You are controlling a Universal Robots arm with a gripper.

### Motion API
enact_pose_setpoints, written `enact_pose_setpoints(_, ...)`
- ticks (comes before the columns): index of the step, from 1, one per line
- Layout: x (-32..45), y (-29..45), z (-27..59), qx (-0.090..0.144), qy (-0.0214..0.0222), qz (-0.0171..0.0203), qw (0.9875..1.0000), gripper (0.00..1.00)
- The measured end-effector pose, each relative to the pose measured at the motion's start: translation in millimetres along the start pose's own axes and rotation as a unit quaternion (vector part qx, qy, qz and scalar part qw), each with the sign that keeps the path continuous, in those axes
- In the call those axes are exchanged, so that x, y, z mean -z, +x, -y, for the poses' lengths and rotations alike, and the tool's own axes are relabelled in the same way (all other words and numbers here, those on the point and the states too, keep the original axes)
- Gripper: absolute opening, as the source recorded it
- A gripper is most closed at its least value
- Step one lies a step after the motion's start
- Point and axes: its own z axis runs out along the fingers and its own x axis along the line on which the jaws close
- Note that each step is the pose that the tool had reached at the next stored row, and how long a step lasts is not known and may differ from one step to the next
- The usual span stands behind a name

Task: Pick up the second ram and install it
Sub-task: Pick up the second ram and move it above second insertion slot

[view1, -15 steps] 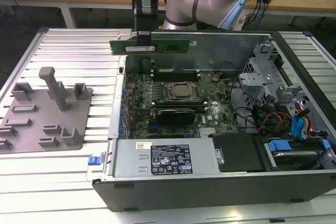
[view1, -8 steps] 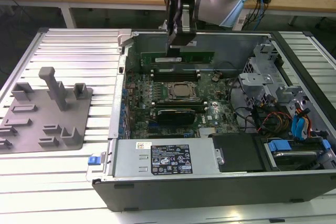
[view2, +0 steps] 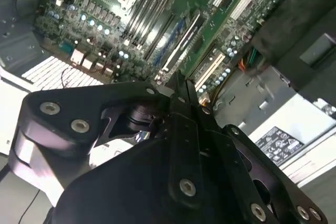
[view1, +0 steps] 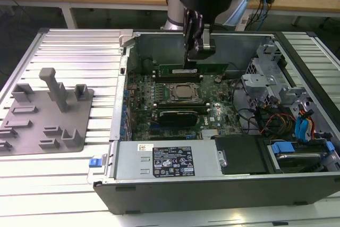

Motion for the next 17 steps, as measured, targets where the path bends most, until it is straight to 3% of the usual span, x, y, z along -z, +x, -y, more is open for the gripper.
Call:
enact_pose_setpoints(5,-17.8,-17.0,2.9,0.000,0.0000,0.0001,1.0000,0.09)
enact_pose_setpoints(7,-20.7,-20.5,3.1,0.000,0.0000,0.0001,1.0000,0.09)
enact_pose_setpoints(17,-50.8,-41.9,5.5,-0.009,-0.0038,-0.0010,0.9999,0.09)
